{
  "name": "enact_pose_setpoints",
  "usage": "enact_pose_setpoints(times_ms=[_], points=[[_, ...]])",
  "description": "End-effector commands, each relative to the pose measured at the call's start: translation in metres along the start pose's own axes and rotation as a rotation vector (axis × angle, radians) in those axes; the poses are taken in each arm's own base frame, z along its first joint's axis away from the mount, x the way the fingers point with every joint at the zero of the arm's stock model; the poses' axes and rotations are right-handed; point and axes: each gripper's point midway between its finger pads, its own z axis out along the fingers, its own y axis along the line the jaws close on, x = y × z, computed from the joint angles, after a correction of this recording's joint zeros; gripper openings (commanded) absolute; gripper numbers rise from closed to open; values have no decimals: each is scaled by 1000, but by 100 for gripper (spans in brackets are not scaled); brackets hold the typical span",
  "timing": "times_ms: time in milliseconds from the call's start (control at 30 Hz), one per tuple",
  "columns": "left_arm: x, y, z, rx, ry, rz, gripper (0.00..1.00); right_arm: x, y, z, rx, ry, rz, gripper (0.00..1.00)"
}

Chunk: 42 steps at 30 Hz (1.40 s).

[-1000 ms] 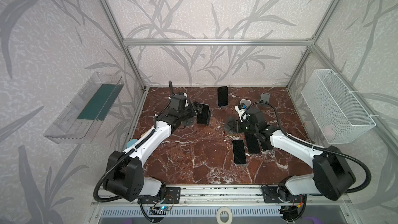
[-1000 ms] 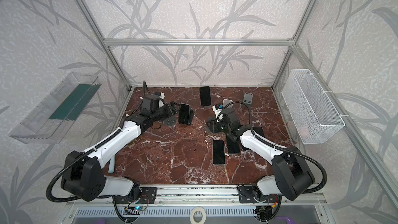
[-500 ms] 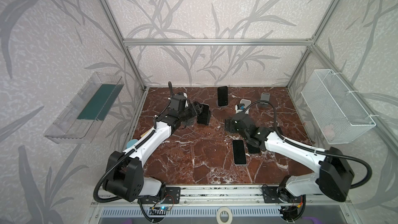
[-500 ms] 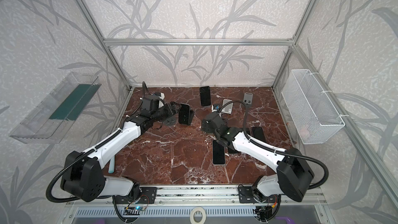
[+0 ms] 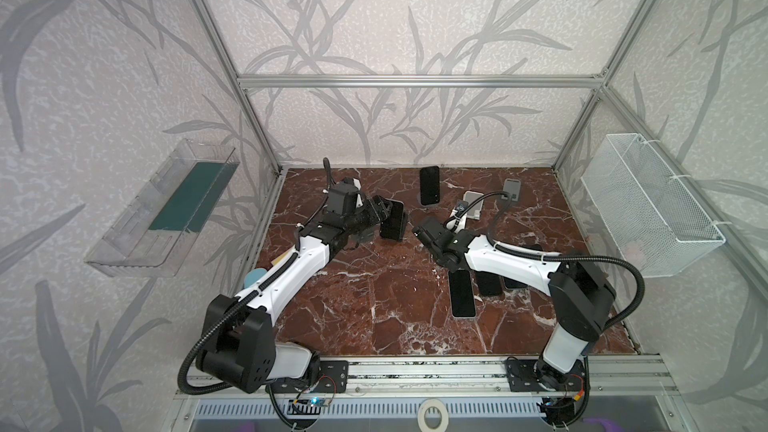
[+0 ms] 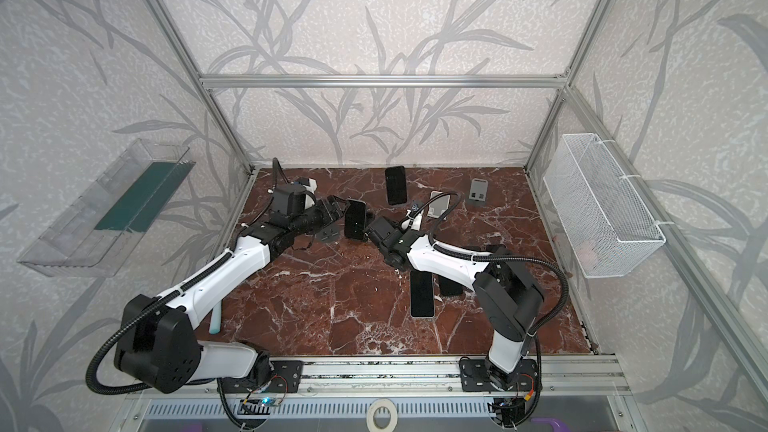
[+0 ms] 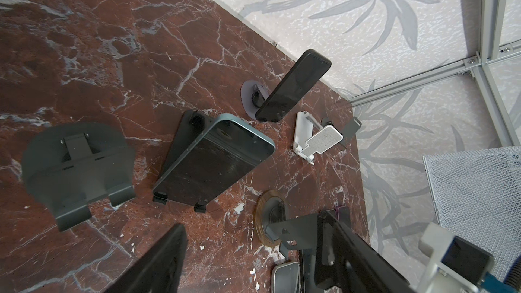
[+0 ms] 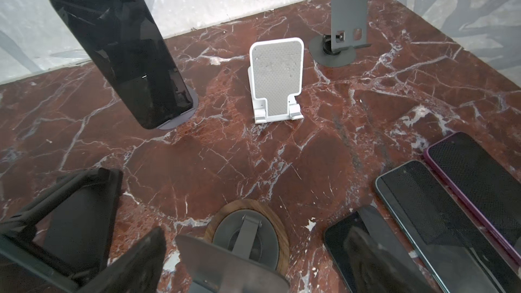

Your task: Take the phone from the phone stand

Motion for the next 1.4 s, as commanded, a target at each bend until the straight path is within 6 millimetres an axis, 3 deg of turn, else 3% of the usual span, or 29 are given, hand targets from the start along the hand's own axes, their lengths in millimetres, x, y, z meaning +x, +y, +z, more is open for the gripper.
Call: enact_pose_setpoints(times_ms=[0,167,267,400,533,667,800,933,1067,1167,1367], points=[[-3,-6,-8,6,-12,54,80,-14,2,-4,-94,0,2,99],[26,-24,2,3,52,214,92,-64,-17,-39,-353,4,57,99],[57,-55,14,137,155,328,97,-89,-46,-51,-438,29,69,99],[102,-75,30,219,256,544,99,-89,-97,-43,-485,94,135,99],[137,-79,56,263,315,685,99,-75,-125,-42,-518,108,201,99],[150,-86,84,251,285,867,99,-62,-127,-35,-557,125,223,99],[150,-86,102,179,233,1025,99,-46,-112,-28,-640,190,293,99],[142,-85,107,156,167,1057,99,-41,-106,-25,-669,202,277,99],[156,-93,112,235,203,1067,99,-40,-106,-24,-683,187,259,99],[167,-87,120,240,271,1082,99,-37,-108,-25,-695,165,237,99],[174,-86,133,264,274,1088,99,-32,-114,-28,-699,133,242,99]])
